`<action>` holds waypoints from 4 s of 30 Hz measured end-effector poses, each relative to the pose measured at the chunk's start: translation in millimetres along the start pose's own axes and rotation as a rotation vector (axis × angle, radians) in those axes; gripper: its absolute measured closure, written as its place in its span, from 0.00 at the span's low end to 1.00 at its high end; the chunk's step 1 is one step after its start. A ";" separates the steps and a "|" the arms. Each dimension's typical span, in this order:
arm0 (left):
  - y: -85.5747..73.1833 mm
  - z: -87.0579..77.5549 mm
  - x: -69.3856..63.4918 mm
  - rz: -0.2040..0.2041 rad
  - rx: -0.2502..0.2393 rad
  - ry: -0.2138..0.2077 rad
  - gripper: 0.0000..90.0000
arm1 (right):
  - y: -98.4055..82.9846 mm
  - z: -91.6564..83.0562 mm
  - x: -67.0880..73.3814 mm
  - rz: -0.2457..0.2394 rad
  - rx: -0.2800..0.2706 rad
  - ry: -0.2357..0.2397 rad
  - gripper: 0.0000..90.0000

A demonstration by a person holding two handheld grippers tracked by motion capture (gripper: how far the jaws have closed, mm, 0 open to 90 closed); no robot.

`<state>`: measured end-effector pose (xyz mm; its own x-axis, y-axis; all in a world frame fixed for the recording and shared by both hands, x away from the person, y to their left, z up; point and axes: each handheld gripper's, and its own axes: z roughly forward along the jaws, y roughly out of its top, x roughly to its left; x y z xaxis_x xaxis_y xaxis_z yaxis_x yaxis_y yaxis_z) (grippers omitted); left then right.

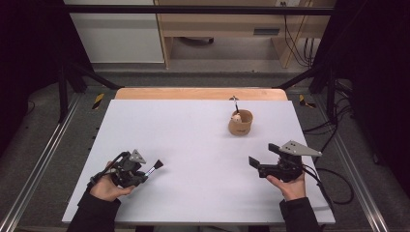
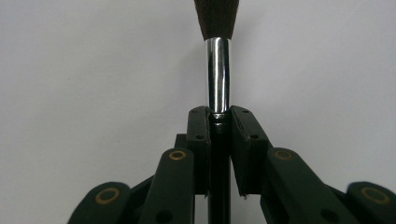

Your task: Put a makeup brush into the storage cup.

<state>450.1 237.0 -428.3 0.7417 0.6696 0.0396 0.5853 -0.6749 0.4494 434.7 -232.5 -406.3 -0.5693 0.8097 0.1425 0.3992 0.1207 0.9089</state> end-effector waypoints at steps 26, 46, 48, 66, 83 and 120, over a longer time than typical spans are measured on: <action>5.2 -18.8 -9.3 -0.095 -0.240 0.056 0.87 | 0.4 -1.1 0.1 0.009 -0.008 0.013 0.08; 6.9 -20.7 -16.8 -0.163 -0.374 0.094 0.87 | 2.5 -2.8 1.2 0.033 -0.028 0.017 0.07; 7.1 -20.7 -17.7 -0.169 -0.382 0.099 0.87 | 2.9 -2.6 1.7 0.041 -0.031 0.015 0.07; 14.2 -21.4 -29.6 -0.192 -0.485 0.111 0.87 | 5.7 -2.7 5.0 0.046 -0.050 0.003 0.06; 24.2 -24.4 -34.4 -0.190 -0.527 0.117 0.87 | 13.9 -1.5 11.3 0.065 -0.073 0.016 0.07; 61.6 -25.7 -52.2 -0.190 -0.634 0.108 0.87 | 43.0 22.5 47.2 0.079 -0.106 0.096 0.11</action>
<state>439.0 168.4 -379.7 0.5882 0.8085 -0.0176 0.3723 -0.2514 0.8934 441.2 -176.2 -369.3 -0.6077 0.7548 0.2470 0.3697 -0.0065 0.9291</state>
